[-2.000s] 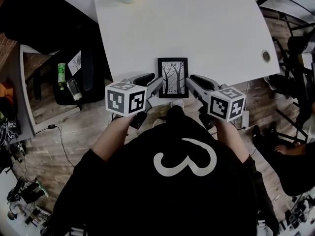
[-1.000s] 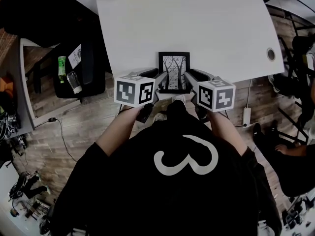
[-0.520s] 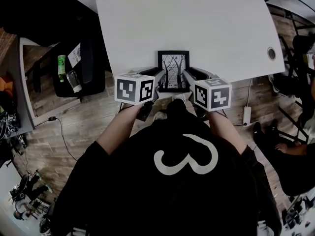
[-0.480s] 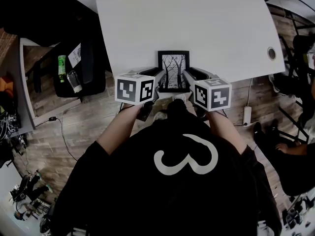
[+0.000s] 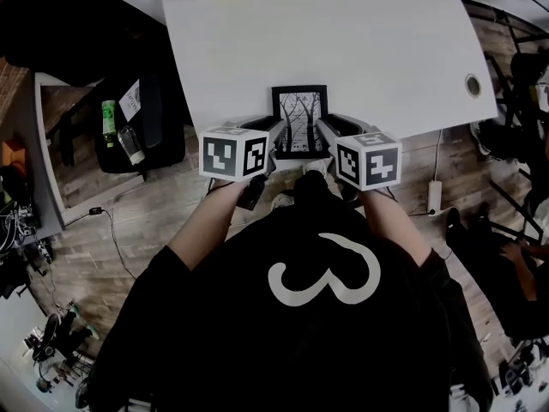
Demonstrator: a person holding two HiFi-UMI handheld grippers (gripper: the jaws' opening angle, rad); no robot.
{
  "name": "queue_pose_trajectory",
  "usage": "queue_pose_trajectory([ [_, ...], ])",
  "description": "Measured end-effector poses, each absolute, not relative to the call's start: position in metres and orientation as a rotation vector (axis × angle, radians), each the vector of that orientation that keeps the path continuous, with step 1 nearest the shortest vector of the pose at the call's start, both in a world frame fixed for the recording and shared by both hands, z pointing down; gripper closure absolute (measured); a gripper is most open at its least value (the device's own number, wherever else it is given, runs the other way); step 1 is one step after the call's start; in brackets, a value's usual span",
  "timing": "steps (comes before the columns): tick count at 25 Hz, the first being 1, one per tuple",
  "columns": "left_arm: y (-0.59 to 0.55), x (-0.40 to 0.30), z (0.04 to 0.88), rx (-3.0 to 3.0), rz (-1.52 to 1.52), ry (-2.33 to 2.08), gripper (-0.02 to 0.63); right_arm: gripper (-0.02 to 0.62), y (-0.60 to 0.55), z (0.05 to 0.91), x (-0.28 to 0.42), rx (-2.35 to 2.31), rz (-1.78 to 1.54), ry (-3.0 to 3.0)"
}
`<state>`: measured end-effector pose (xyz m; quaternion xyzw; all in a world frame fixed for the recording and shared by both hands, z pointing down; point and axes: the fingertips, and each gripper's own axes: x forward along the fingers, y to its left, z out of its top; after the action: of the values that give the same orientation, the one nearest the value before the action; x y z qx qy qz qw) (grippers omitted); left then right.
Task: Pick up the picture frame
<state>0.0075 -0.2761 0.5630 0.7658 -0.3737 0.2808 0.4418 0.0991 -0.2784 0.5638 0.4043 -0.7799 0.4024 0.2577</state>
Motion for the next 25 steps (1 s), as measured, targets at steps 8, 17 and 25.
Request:
queue_pose_trajectory([
  [8,-0.2763,0.0080,0.5632,1.892,0.698,-0.927,0.502,0.488,-0.2785,0.5644,0.1000,1.095,1.104,-2.103],
  [17,-0.2759,0.0055,0.5622,1.869,0.686,-0.939,0.503,0.500,-0.2794,0.5614,0.0993,1.148,1.100,-2.089],
  [25,-0.2760,0.0078,0.5569,1.861,0.653,-0.956,0.503,0.500,-0.2810,0.5551,0.1021,1.144,1.090,-2.117],
])
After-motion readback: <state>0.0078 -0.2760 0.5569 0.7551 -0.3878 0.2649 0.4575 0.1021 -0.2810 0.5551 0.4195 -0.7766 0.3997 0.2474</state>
